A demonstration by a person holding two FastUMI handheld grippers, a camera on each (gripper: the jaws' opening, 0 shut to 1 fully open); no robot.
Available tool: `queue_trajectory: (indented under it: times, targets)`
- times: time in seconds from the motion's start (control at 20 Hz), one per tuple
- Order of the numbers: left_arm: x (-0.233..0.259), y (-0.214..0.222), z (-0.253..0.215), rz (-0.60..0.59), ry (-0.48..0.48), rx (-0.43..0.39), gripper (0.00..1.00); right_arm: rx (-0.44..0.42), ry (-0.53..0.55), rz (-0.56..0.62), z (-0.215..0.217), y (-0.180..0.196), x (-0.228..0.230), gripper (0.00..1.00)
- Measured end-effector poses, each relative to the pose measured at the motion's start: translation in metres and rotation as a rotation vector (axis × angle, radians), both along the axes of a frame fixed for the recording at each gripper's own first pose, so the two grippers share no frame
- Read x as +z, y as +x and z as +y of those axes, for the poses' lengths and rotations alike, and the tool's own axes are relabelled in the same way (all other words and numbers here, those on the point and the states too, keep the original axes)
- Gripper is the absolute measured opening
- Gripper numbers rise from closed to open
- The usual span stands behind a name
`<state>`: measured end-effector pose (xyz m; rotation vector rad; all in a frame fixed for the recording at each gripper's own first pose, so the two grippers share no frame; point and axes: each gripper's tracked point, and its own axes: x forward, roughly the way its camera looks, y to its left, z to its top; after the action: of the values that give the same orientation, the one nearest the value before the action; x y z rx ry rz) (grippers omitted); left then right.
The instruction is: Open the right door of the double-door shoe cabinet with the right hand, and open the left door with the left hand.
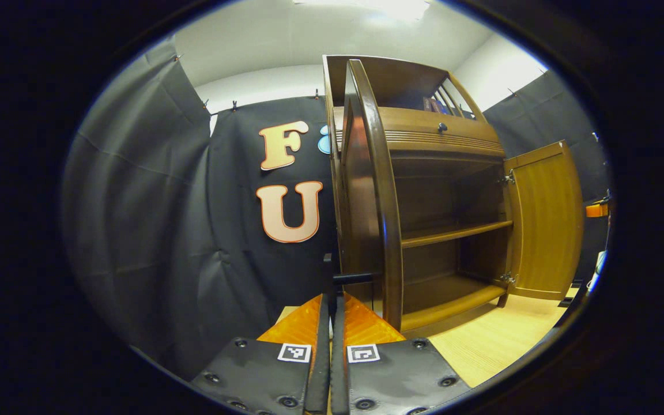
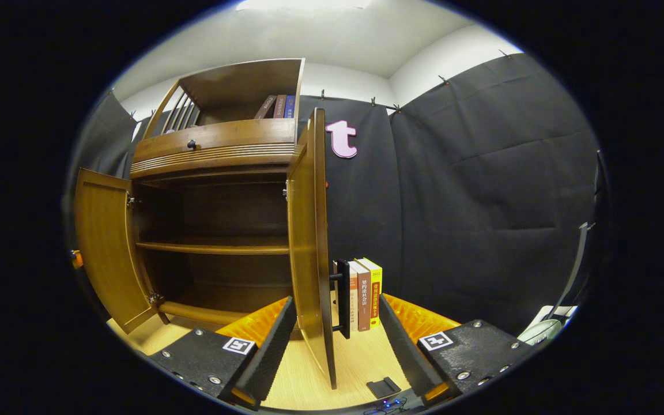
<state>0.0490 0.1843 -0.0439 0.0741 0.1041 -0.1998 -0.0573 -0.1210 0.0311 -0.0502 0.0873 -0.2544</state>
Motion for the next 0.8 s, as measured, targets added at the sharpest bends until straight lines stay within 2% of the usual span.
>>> queue_trajectory:
  times: [0.05,0.1,0.15,0.2,0.3,0.35,0.4,0.5,0.55,0.7,0.8]
  targets:
    - [0.000,0.001,0.007,-0.001,-0.015,-0.014,0.09,-0.002,0.000,0.001,0.002,0.000,0.002,0.94]
    - [-0.001,0.004,0.011,0.001,-0.030,-0.028,0.09,-0.006,0.002,0.000,0.005,0.001,0.002,0.88]
    - [0.000,0.004,0.013,0.002,-0.037,-0.045,0.13,-0.011,0.011,0.000,0.007,0.001,0.002,0.88]
    - [-0.002,0.003,0.014,0.000,-0.040,-0.060,0.10,-0.010,0.025,-0.005,0.011,0.001,0.002,0.94]
    - [-0.001,0.003,0.020,-0.011,-0.050,-0.078,0.12,-0.007,0.039,-0.019,0.019,0.002,0.007,0.94]
    - [-0.002,0.001,0.023,0.000,-0.065,-0.079,0.18,-0.007,0.040,-0.021,0.020,0.003,0.008,0.88]
    - [-0.007,0.000,0.021,0.019,-0.080,-0.083,0.18,-0.004,0.039,-0.024,0.023,0.004,0.009,0.88]
    - [-0.002,-0.004,0.025,0.013,-0.082,-0.067,0.21,-0.002,0.032,-0.031,0.025,0.005,0.011,0.88]
    - [0.001,-0.009,0.026,0.012,-0.074,-0.055,0.15,-0.003,0.028,-0.033,0.024,0.006,0.012,0.88]
    - [0.000,-0.030,0.031,0.053,-0.058,0.008,0.21,-0.003,0.022,-0.034,0.021,0.005,0.012,0.88]
    - [0.019,-0.047,0.031,0.029,-0.074,0.056,0.17,0.001,0.025,-0.055,0.016,0.003,0.017,0.88]
